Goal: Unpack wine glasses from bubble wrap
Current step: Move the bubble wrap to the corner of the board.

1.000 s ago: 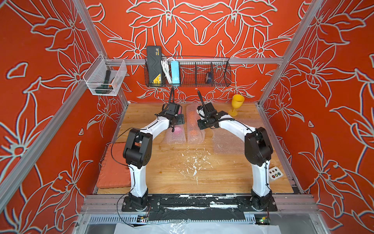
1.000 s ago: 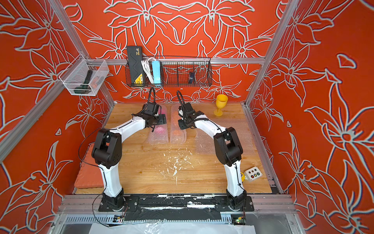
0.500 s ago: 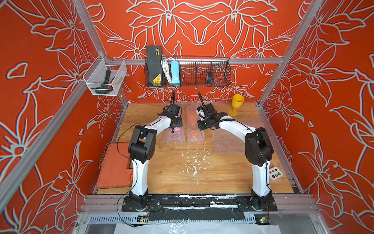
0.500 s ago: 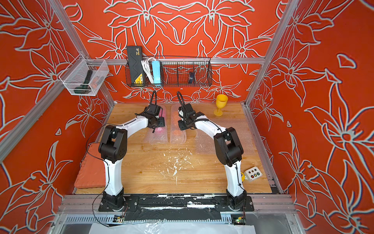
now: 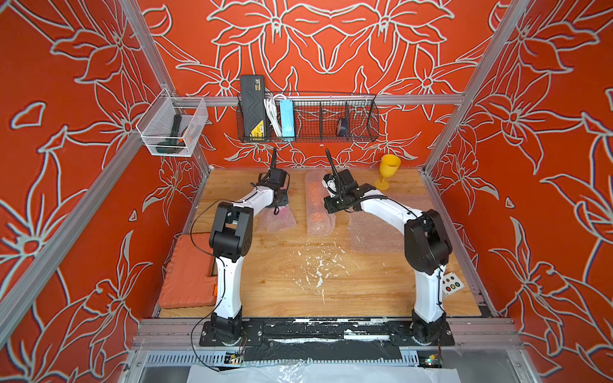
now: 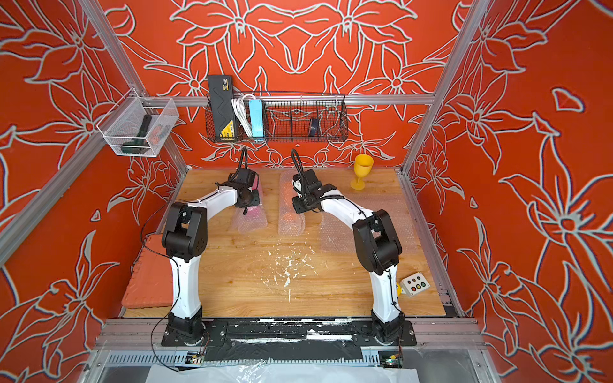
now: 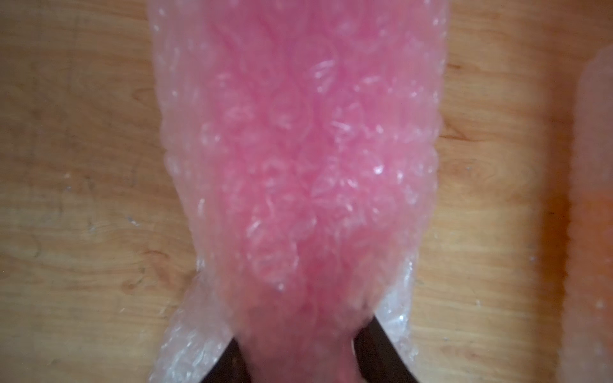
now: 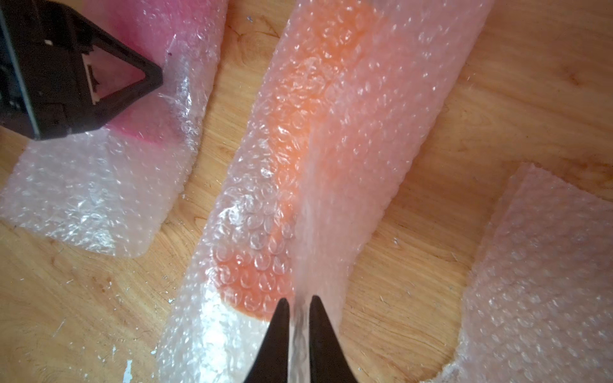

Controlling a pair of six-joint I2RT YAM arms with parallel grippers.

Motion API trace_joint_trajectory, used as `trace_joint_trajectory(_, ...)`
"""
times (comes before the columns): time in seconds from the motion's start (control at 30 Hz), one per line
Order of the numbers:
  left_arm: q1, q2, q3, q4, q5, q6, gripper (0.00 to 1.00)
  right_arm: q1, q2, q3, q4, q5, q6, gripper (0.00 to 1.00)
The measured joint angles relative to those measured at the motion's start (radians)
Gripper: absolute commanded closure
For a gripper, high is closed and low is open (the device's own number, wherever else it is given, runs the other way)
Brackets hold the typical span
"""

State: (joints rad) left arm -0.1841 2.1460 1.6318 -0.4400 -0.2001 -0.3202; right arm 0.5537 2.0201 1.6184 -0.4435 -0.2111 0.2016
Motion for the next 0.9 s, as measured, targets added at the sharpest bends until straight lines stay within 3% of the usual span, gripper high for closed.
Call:
trace_joint_trajectory(0.43, 0.217, -0.002, 0.013, -0.123, -0.123, 0.008, 0.57, 0.0, -0.019, -0.031, 0.029, -0.049, 0.019, 0.85)
trace_joint_trajectory(0.53, 0.245, -0.002, 0.014, -0.131, -0.123, 0.002, 0.49, 0.0, -0.02, -0.031, 0.033, -0.057, 0.021, 0.85)
trace_joint_trajectory(0.67, 0.241, -0.025, -0.023, -0.123, -0.121, -0.006, 0.19, 0.0, -0.02, -0.031, 0.032, -0.058, 0.021, 0.85)
trace_joint_trajectory(0.9, 0.211, -0.108, -0.037, -0.139, -0.12, -0.013, 0.16, 0.0, -0.02, -0.031, 0.032, -0.058, 0.021, 0.85)
